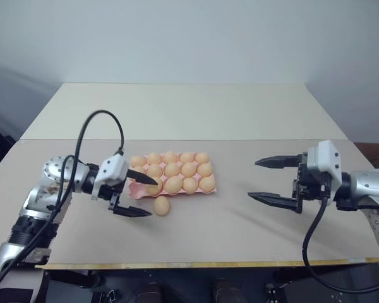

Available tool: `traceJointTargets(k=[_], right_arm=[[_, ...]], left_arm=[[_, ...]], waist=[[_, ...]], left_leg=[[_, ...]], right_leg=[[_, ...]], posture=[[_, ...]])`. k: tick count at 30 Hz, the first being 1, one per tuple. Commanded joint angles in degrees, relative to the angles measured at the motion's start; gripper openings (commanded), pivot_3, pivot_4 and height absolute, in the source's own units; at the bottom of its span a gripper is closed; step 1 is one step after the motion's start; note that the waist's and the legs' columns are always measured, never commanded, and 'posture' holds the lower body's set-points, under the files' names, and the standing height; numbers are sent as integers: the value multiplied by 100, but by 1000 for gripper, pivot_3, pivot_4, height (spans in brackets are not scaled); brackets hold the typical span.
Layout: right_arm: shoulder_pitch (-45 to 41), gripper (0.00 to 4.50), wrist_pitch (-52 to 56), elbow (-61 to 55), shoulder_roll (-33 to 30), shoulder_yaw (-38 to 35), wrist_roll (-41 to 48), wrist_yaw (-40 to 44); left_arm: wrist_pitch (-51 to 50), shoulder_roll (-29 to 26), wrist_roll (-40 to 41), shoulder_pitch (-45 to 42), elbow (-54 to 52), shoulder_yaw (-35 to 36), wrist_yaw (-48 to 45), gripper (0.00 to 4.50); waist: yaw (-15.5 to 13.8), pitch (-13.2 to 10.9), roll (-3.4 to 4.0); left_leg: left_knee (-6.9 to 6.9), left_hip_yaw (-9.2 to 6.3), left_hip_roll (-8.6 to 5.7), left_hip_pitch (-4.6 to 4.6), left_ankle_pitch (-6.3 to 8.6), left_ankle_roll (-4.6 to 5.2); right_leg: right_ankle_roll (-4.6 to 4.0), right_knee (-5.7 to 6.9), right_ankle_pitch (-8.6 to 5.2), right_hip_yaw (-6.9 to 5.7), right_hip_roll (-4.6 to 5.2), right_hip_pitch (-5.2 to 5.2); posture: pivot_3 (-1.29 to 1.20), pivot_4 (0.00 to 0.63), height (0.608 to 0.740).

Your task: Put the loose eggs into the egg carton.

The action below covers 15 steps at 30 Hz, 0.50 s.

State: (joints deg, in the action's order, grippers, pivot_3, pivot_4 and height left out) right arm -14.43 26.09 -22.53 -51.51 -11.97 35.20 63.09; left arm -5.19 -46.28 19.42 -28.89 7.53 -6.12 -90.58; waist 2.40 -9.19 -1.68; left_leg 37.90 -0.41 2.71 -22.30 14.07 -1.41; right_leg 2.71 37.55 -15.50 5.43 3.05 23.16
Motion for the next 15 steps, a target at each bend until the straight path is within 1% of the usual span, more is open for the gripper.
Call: traceJointTargets(k=[1, 4, 8, 11, 12, 15], right_arm=[[-23, 4500, 7, -204, -73, -242, 164, -28], [-50, 4500, -3, -181, -66, -216, 153, -24], [-58, 4500, -15, -178, -46, -192, 149, -24], [-37, 4500, -27, -168, -43, -198, 149, -9], [-38, 4500, -29, -165, -39, -196, 150, -7], [-57, 4500, -43, -145, -19, -173, 141, -9]], left_arm=[[384, 10, -137, -58, -25, 4, 39, 4474], [291, -15, -238, -97, 10, -25, 124, 4474], [-975, -49, -35, -70, -466, -8, 544, 4474], [-2084, -145, 504, -77, -1015, 125, 626, 4474], [-2181, -196, 543, -34, -1129, 133, 622, 4474], [-1851, -317, 209, 127, -1257, 8, 732, 4474]], waist=[[-10, 0, 0], [-12, 0, 0], [-9, 0, 0], [-4, 0, -1], [-2, 0, -1], [13, 0, 0]], left_leg=[[0, 0, 0, 0, 0, 0], [0, -1, 0, 1, 0, 0], [0, -1, 0, -1, 0, 0], [0, -2, 0, -2, 0, 0], [0, -3, 0, -2, 0, 0], [0, -3, 0, 2, 0, 0]], right_leg=[[0, 0, 0, -1, 0, 0], [0, 1, 0, -1, 0, -1], [1, -1, 0, -1, 0, -1], [1, 0, 0, -2, 0, -1], [1, 0, 0, -2, 0, -1], [1, 0, 0, -1, -1, -1]], posture=[[0, 150, 740], [0, 150, 740], [0, 150, 740], [0, 150, 740], [0, 150, 740], [0, 150, 740]])
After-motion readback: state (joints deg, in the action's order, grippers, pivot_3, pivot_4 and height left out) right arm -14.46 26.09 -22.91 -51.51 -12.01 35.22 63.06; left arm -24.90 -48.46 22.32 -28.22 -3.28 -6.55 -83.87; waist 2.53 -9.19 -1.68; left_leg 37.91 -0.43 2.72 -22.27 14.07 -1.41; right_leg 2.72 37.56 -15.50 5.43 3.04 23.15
